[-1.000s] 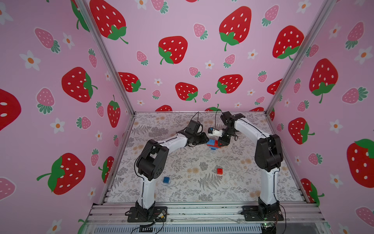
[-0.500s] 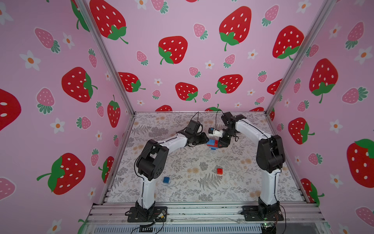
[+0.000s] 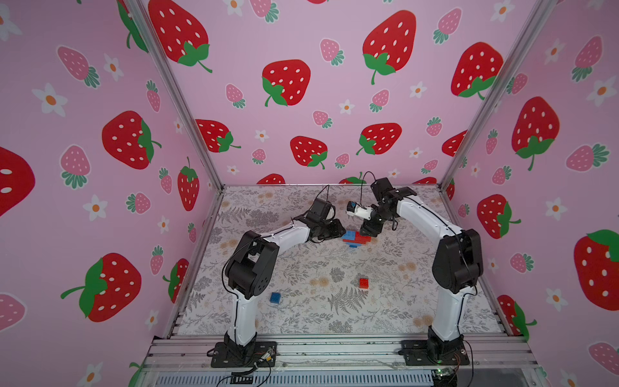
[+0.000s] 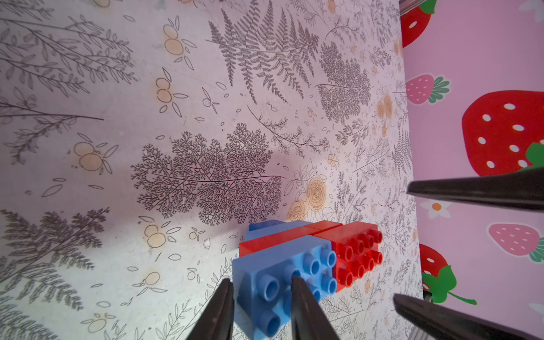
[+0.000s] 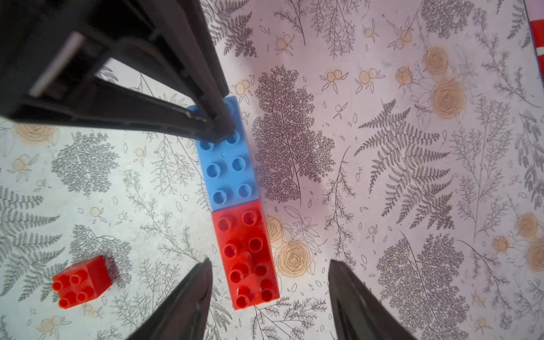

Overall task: Assemble a heart with lego
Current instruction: Assemble the lego brick with the lego brick.

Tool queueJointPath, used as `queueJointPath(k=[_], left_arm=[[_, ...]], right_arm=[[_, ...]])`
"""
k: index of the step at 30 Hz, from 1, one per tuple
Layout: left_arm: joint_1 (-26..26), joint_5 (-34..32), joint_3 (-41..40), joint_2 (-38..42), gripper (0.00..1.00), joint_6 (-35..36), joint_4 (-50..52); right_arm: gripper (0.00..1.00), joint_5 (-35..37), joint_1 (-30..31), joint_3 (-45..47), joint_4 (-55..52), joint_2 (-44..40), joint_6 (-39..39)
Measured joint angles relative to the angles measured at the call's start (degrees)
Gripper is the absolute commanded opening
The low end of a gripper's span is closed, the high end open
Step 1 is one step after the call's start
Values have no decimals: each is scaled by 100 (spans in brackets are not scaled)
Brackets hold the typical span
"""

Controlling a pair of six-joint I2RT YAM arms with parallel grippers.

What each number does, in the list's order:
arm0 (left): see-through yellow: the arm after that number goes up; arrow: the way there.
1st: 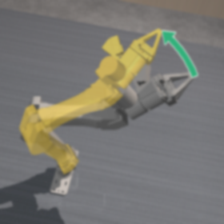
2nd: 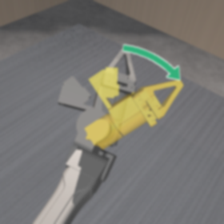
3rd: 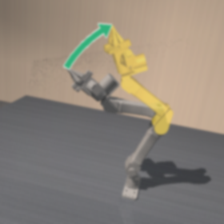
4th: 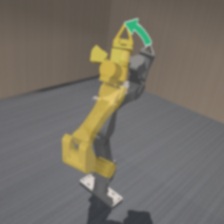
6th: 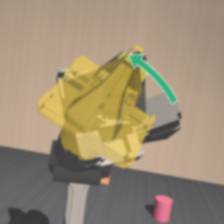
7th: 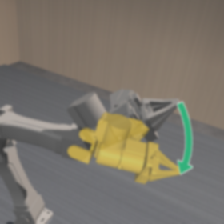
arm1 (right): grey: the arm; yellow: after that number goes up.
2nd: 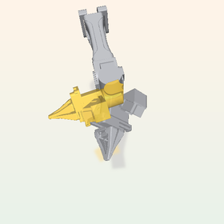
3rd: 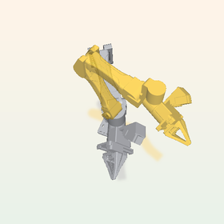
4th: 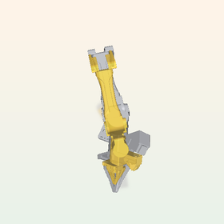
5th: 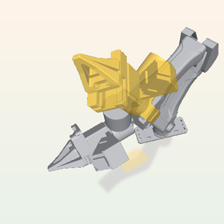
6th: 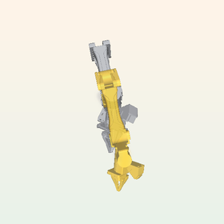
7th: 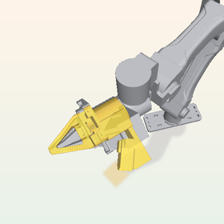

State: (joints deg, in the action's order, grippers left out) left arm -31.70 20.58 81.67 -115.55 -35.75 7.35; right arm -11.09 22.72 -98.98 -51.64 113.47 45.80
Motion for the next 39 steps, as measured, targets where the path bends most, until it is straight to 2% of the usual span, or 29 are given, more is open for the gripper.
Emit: queueJointPath(k=[25, 39], left_arm=[[4, 0, 0, 0, 38, 15, 4], [11, -24, 0, 0, 38, 94, 15]], right_arm=[[67, 503, 33, -358, -46, 518, -81], [66, 1362, 334, 37, 389, 297, 20]])
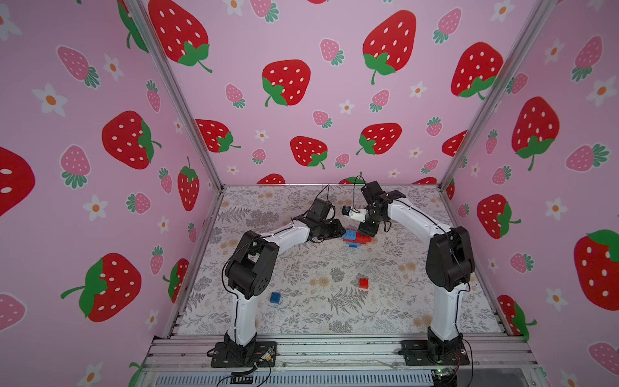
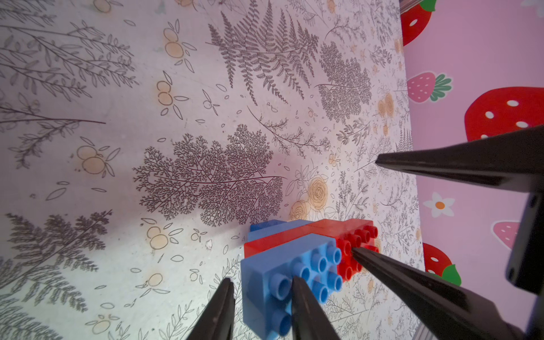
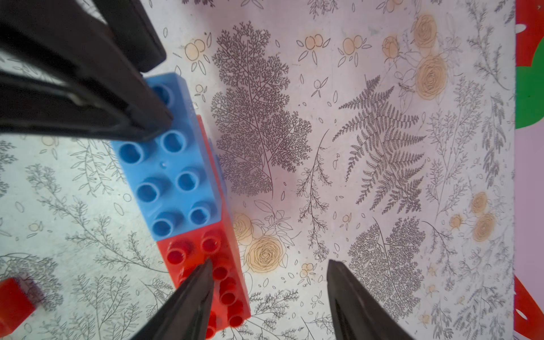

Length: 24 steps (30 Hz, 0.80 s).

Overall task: Assemble a heart with lego
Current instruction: Assemble the lego brick with the lego brick.

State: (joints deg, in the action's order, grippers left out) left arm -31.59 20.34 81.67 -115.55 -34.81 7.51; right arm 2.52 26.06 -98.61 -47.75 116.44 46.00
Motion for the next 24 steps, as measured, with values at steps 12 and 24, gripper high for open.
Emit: queueJointPath(k=[12, 24], left_arm=[[24, -129, 0, 11, 40, 55, 74], [24, -188, 2, 243, 43, 79, 337]], right_arm=[[69, -164, -48, -140, 7, 13, -442], [78, -385, -203, 225, 435, -223, -1156]])
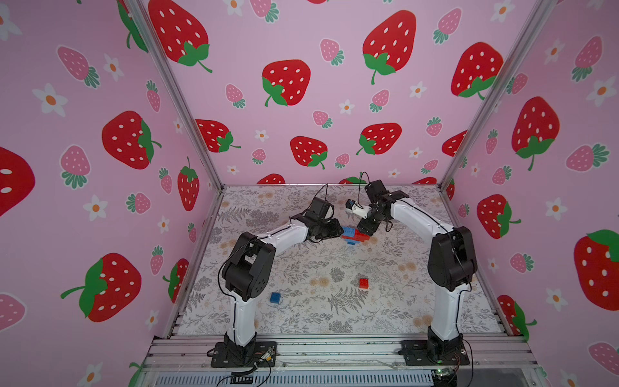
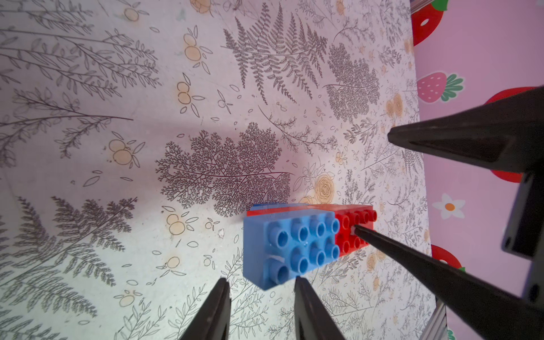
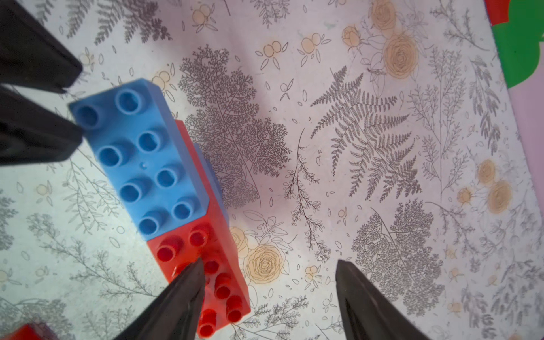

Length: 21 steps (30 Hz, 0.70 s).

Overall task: Assemble a heart with lego
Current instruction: Assemble the lego brick with the lego brick, then pick up the lego brick from the center of the board.

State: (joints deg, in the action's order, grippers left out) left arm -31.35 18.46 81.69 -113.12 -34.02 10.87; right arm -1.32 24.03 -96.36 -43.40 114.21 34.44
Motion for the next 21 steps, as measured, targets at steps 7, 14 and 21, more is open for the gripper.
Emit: queueJointPath(k=[7, 14, 21], left_arm=[[7, -37, 0, 229, 44, 39, 15], [15, -52, -463, 879, 45, 37, -33], [11, -186, -1392, 1681, 49, 39, -63]], right_arm=[[81, -214, -85, 529, 402, -855, -881], [77, -157, -81, 1344, 780, -2057, -2559], [80, -96, 448, 3056, 623, -3403, -5191]])
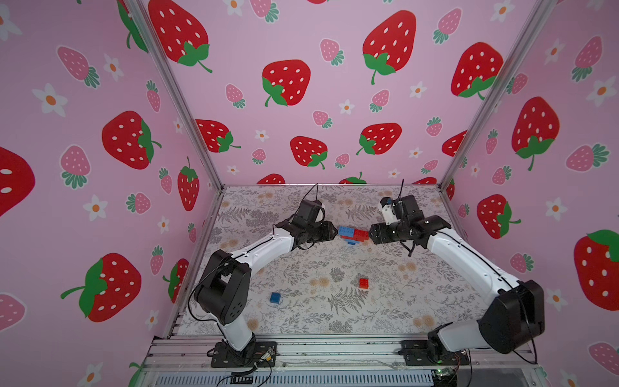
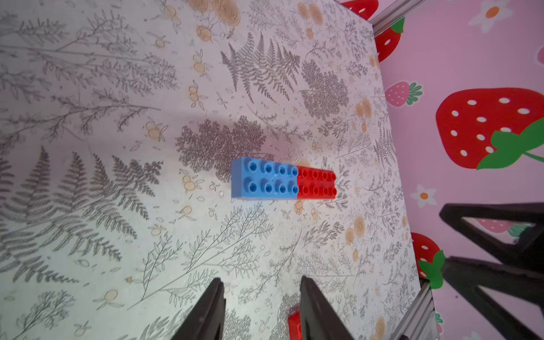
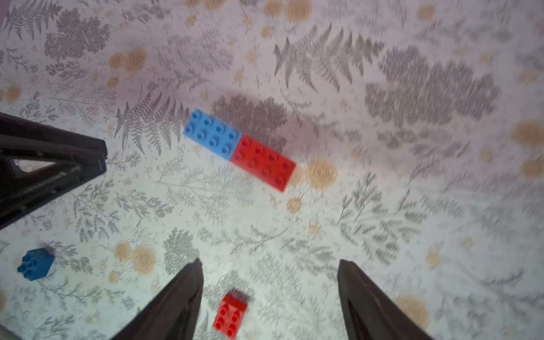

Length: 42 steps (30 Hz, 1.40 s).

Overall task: Assemble a heart with lego
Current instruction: Pick up the lego brick from the center of the board.

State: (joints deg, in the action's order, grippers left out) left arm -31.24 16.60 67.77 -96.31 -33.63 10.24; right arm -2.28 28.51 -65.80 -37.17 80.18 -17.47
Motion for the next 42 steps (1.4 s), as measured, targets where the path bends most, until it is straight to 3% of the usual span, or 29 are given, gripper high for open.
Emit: queueJointPath(k=[7, 14, 24, 35, 42], left_arm=[[-90, -184, -737, 503, 51, 2, 11], [-101, -273, -896, 673, 51, 4, -39], [-101, -339, -1071, 833, 51, 42, -90], [-101, -356, -1075, 844, 52, 55, -101], [-101, -356, -1075, 841, 52, 66, -101]], right_arm=[[80, 568, 1707, 1108, -232, -81, -2114], [75, 1126, 2323, 1259, -234, 339, -3327], [70, 1443, 2387, 1217, -4, 992, -3805], [53, 1458, 2284, 1165, 192, 1412, -3860], [47, 1469, 2280, 1132, 186, 1517, -3790]])
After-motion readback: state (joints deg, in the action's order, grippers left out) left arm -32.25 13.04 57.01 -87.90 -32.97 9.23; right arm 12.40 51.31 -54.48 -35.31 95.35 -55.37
